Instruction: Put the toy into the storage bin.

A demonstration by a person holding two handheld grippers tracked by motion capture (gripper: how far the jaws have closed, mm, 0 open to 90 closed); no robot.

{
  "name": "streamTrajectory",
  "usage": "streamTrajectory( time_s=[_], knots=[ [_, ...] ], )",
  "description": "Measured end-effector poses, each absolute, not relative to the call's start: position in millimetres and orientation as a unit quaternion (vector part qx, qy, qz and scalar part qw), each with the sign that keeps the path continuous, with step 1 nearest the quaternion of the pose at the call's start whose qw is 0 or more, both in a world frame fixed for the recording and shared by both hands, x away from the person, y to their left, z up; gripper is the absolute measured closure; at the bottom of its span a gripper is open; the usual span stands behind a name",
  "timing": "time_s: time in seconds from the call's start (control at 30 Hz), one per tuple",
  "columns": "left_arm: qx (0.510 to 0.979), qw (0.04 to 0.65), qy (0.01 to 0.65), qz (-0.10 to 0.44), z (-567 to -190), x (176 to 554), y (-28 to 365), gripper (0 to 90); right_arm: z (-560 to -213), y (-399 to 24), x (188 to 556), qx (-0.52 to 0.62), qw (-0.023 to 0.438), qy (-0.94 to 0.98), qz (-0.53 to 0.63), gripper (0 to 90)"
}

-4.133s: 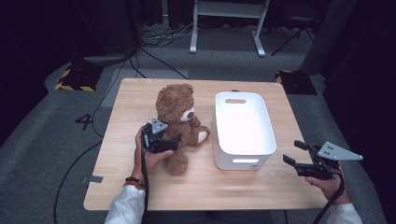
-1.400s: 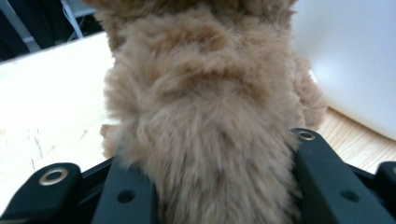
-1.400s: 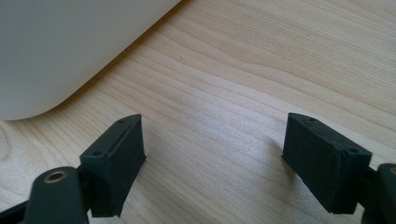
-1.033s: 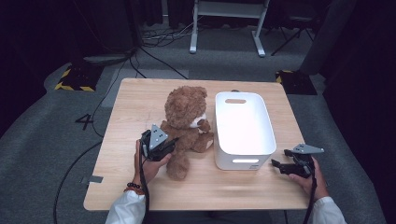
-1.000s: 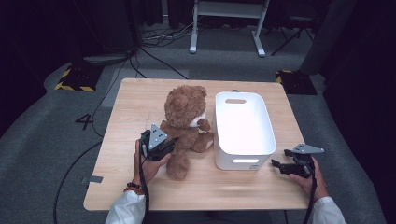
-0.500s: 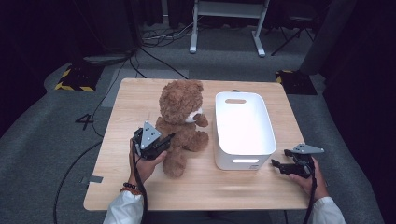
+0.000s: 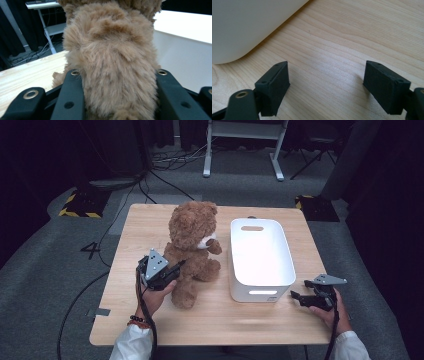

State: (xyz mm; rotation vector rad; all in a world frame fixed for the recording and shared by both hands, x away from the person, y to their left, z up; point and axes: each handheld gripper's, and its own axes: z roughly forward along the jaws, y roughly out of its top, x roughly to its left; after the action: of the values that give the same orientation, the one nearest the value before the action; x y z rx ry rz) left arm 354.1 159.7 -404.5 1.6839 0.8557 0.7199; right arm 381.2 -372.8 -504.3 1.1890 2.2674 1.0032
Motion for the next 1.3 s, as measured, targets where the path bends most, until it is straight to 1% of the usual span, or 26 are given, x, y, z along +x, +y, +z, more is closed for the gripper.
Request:
streamTrajectory(
  time_s=[0.87,1.3],
  knots=[
    [0.684,0.562,0.345,0.313,-383.4,345.6,167.9,63.9,-504.3,-372.8,381.2,0.424,0.195,0.809,0.358,20.7],
    [0.673,0.583,0.325,0.317,-359.4,343.8,162.8,64.2,-504.4,-372.8,381.2,0.424,0.195,0.809,0.358,20.7]
  ],
)
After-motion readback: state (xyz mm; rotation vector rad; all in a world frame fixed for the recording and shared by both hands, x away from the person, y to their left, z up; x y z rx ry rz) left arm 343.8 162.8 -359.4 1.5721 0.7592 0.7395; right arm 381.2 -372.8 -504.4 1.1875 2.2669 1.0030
